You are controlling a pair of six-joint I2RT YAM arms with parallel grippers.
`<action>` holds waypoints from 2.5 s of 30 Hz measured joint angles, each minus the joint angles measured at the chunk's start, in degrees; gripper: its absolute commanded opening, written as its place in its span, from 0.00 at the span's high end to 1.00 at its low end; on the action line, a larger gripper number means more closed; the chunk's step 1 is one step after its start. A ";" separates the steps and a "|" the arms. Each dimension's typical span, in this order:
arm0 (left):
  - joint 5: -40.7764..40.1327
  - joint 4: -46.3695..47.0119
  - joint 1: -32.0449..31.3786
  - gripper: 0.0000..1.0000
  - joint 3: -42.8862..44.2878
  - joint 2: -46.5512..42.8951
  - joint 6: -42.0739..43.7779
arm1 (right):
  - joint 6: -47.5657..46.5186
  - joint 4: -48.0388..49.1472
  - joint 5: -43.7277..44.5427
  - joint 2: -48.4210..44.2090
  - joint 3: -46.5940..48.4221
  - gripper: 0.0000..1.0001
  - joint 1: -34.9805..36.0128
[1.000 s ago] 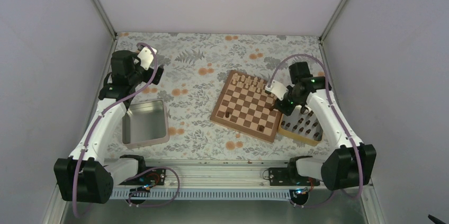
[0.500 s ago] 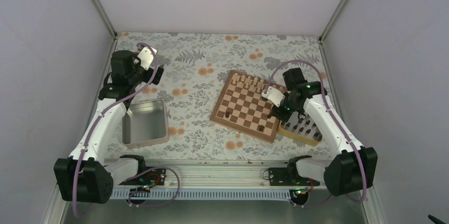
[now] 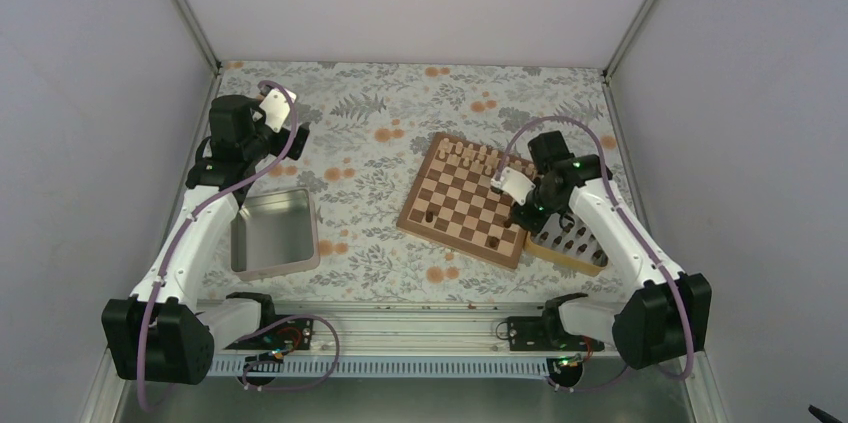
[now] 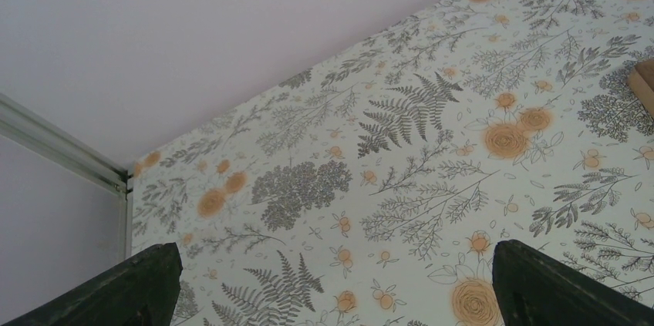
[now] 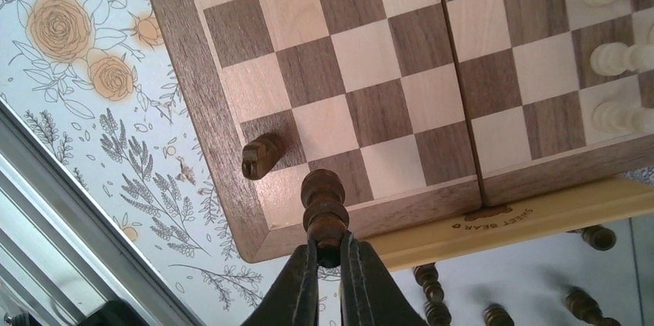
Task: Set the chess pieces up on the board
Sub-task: Place the chess piece on the chessboard.
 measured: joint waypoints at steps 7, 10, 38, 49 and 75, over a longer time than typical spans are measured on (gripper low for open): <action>0.00 0.00 0.00 0.00 0.00 0.00 0.00 | 1.14 -0.22 0.57 -1.22 -3.23 0.93 0.28; 0.02 0.00 0.00 0.00 0.00 0.00 0.00 | 1.60 -0.28 0.55 -2.05 -4.20 0.93 0.35; 0.44 0.00 0.00 0.00 0.00 0.00 0.00 | 5.88 2.84 3.32 -2.43 -10.45 0.93 4.09; 0.44 0.00 0.00 0.00 0.00 0.00 0.00 | 5.88 4.39 3.48 -1.01 -10.45 0.92 4.09; 0.42 0.00 0.00 0.00 0.00 0.00 0.02 | 6.67 3.69 3.26 -4.31 -6.10 0.68 4.09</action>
